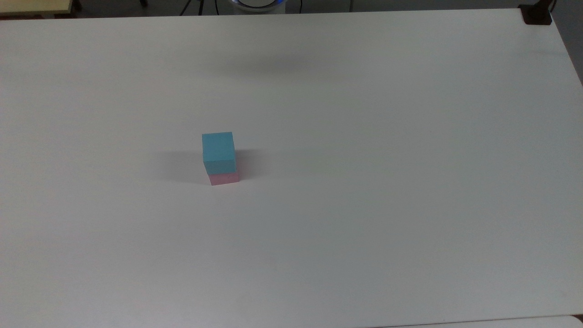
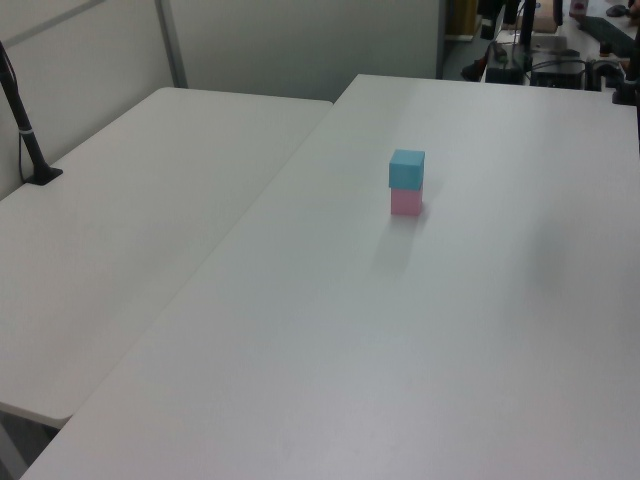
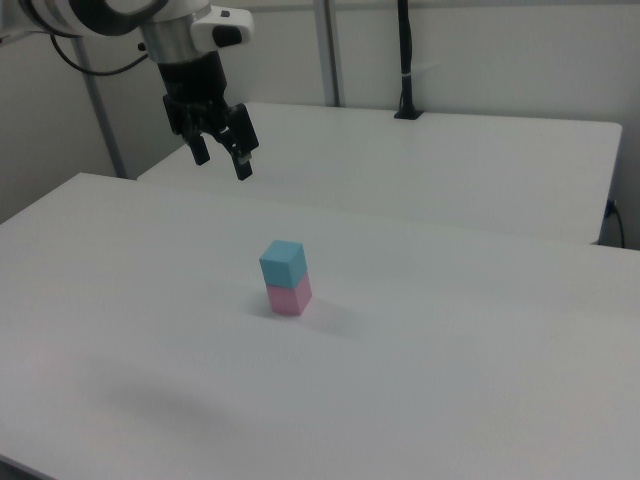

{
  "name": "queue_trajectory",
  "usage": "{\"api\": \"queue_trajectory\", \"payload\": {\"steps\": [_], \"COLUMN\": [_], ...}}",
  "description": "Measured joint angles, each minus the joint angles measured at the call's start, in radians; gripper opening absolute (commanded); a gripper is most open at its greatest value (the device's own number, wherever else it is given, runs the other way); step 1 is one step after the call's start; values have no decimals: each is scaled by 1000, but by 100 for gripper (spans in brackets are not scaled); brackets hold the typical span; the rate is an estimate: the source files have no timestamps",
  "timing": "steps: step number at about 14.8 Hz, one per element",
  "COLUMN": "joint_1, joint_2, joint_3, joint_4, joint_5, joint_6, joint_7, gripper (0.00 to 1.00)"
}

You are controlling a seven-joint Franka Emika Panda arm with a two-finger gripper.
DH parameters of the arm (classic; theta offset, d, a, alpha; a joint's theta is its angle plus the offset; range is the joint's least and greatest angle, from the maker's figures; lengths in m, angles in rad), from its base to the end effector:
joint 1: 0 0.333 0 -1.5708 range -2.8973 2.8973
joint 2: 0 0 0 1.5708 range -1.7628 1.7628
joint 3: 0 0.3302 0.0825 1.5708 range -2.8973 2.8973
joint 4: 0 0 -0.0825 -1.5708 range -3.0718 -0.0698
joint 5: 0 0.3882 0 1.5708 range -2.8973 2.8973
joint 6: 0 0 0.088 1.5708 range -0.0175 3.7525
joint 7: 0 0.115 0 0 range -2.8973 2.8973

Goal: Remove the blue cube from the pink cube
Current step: 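Move the gripper down toward the blue cube atop the pink cube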

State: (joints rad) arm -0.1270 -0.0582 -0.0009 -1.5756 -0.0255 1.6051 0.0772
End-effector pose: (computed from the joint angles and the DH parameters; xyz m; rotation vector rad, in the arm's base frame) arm 0.5393 -0.0722 0.6637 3.0946 -0.3189 0.1355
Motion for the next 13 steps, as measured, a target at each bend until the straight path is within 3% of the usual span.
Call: {"api": "queue_trajectory", "payload": {"steps": [13], "joint_1": [15], "joint_2": [26], "joint_3": [3], "joint_4": [-1], "joint_5": [-18], "joint_6": [0], "joint_7": [-11], "gripper": [100]}}
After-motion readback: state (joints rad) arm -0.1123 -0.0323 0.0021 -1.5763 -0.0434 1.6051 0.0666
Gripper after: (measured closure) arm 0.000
